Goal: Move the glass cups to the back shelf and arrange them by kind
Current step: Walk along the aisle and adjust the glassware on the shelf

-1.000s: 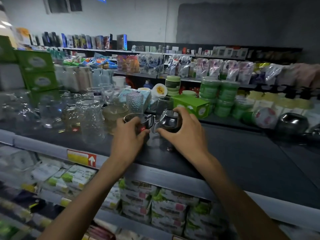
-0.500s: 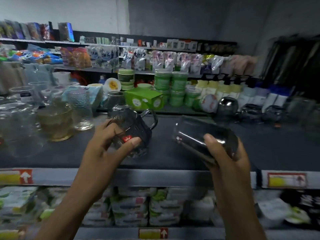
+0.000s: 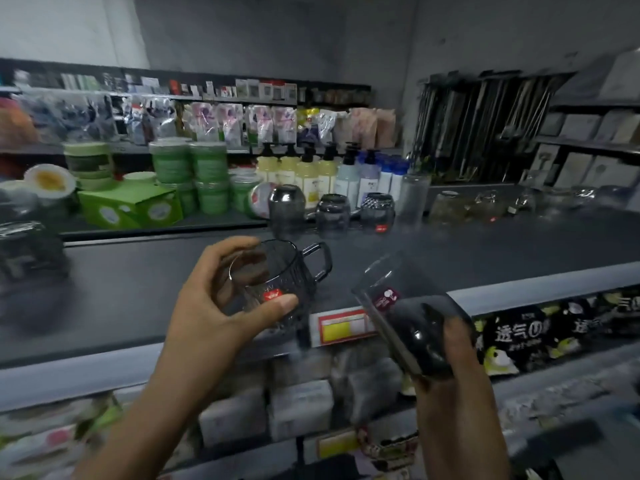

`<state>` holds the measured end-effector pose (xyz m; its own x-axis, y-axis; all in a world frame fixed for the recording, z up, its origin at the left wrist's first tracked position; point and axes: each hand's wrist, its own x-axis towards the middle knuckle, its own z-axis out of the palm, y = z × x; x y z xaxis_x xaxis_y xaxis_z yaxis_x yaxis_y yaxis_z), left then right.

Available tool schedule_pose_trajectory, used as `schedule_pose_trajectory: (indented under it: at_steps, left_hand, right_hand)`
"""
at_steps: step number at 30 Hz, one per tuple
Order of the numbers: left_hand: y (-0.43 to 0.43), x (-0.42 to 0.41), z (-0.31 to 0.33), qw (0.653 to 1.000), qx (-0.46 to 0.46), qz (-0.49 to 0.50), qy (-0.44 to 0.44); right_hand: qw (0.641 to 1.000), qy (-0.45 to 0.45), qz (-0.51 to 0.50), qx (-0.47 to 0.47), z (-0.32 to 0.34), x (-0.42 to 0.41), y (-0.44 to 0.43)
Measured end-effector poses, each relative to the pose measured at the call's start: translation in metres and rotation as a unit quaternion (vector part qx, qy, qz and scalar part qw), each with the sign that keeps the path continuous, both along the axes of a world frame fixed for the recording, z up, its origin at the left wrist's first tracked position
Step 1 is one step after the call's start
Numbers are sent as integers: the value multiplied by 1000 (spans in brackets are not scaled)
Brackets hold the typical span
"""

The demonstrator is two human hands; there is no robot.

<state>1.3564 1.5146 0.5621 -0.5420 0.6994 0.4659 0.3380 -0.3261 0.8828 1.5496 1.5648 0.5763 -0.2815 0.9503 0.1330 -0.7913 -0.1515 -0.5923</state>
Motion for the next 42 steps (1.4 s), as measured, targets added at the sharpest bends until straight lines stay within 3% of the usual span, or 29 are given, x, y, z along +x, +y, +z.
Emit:
schedule_pose_trajectory:
  at_steps: [1,2,4,7,11,17,24,30,35,42]
  left_hand:
    - [10,16,1,1000,-5,2,-2]
    - [20,30,2,1000,-16,2,-4]
    - [41,55,4,999,-44,8,-2]
    - [69,81,8,996,-84,27,15]
    - [110,100,19,993,-111,29,20]
    - [174,97,30,992,-116,16,39]
    - [247,80,27,992,-121,-22,25]
    - [301,67,14,988,-156,5,8]
    - [324,71,13,984,-170,46,41]
    - [334,71,5,979,-184,70,44]
  right_hand:
    - [998,33,34,-32,-41,47,14]
    - [998,-48,-6,29,-32,48,32]
    - [989,-129,-36,57,-63,82,68]
    - [990,-114,-4,77,-72,106,106]
    - [977,-166,-24,134,-66,125,147]
    - [969,-198,-102,108,-67,123,188]
    - [963,-203,-113,135,-41,121,216]
    - [954,-238,-117,140,-37,122,242]
    - [917,-303,-131,222,-27,131,263]
    - [927,-307,-140,164,-39,130,288]
